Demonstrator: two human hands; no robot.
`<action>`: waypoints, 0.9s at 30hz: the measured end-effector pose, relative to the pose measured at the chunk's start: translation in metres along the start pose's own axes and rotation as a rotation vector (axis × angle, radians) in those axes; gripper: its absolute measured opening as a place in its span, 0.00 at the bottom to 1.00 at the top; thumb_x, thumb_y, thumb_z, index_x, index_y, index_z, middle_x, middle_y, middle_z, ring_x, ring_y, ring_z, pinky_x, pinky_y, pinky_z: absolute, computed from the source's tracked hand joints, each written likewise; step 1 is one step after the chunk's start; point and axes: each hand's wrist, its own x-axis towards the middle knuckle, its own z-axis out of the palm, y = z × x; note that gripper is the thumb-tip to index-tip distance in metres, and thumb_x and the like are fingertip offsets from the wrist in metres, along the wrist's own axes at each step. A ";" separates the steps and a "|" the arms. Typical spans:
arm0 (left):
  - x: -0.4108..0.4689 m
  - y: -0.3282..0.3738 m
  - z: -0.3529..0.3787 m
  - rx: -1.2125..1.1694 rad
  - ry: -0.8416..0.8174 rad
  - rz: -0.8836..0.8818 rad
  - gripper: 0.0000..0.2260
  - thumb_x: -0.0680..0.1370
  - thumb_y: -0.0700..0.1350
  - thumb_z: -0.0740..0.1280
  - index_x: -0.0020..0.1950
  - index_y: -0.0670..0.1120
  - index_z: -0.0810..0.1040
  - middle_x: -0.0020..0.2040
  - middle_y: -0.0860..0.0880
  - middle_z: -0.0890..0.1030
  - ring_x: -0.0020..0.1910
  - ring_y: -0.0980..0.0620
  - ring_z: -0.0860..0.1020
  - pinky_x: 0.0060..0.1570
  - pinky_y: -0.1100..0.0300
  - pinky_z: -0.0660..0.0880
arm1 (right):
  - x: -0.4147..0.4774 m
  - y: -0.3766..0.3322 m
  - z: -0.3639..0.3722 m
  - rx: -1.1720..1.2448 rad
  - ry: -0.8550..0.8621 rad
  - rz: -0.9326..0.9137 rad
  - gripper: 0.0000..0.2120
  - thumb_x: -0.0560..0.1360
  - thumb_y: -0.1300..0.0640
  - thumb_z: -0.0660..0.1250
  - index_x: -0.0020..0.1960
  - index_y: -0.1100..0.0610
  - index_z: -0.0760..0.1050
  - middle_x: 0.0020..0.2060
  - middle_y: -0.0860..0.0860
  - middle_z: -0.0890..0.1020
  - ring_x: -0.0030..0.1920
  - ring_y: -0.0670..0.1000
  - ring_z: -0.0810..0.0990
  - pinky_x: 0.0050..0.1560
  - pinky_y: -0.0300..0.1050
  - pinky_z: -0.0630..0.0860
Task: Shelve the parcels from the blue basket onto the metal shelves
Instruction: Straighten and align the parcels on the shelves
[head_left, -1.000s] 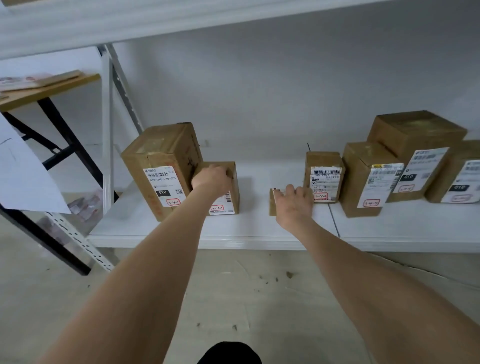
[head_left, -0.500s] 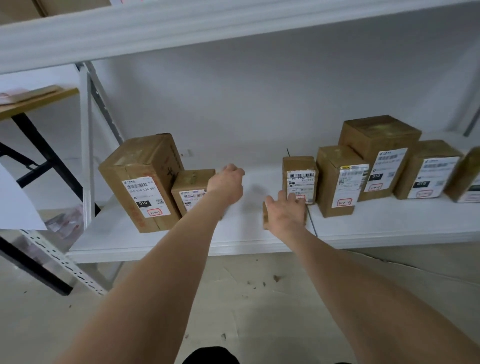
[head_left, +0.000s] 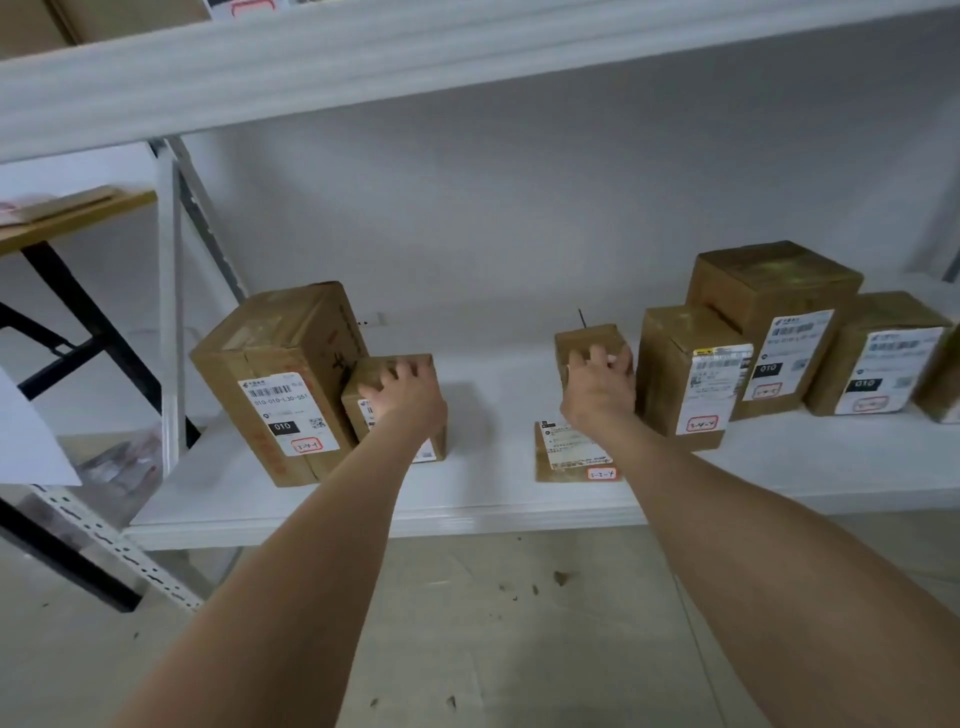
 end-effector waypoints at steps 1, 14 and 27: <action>0.000 -0.001 0.002 0.009 0.011 0.008 0.30 0.78 0.42 0.58 0.78 0.47 0.50 0.77 0.43 0.54 0.76 0.39 0.52 0.70 0.35 0.54 | 0.000 -0.004 0.002 0.022 0.019 -0.021 0.29 0.76 0.58 0.64 0.75 0.54 0.58 0.72 0.54 0.61 0.74 0.67 0.50 0.69 0.55 0.63; 0.005 -0.011 -0.001 -0.021 0.059 0.031 0.23 0.80 0.44 0.57 0.75 0.49 0.59 0.74 0.44 0.61 0.72 0.41 0.60 0.66 0.39 0.61 | 0.012 -0.042 0.003 0.074 0.076 -0.209 0.30 0.73 0.56 0.71 0.72 0.43 0.65 0.74 0.53 0.56 0.73 0.60 0.57 0.69 0.54 0.62; -0.010 -0.006 -0.010 -0.115 0.116 0.138 0.33 0.75 0.46 0.67 0.76 0.48 0.55 0.75 0.42 0.58 0.75 0.42 0.57 0.73 0.41 0.55 | -0.015 -0.039 -0.001 0.164 -0.001 -0.341 0.45 0.66 0.32 0.70 0.76 0.46 0.56 0.76 0.53 0.57 0.73 0.57 0.60 0.69 0.55 0.63</action>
